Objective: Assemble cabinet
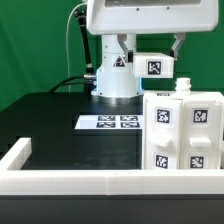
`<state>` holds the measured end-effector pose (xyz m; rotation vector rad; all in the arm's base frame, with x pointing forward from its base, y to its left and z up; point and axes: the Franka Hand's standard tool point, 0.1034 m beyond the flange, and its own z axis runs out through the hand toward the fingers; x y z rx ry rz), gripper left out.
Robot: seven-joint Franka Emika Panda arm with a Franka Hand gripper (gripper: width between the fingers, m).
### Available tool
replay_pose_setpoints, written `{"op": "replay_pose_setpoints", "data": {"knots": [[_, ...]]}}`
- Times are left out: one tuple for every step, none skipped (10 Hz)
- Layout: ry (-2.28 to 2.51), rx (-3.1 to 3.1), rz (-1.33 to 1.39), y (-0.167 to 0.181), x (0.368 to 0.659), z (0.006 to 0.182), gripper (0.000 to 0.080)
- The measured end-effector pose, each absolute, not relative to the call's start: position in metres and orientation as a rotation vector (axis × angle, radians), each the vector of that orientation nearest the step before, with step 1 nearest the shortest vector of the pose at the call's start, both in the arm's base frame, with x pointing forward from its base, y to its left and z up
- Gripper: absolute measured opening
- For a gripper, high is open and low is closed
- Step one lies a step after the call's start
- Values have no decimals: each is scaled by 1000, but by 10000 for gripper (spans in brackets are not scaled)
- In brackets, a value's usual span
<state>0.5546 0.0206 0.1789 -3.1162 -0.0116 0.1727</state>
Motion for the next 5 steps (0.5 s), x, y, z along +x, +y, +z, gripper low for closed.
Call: {"op": "replay_pose_setpoints", "data": {"knots": [[-12,-3116,175,21,554,178,561],[-12,-3116,176,21,554,178,561],[-12,-3116,177,21,554,177,561],[-14,-3116,177,22,554,177,561],[-2,-3116,178,29,558,180,561]]}}
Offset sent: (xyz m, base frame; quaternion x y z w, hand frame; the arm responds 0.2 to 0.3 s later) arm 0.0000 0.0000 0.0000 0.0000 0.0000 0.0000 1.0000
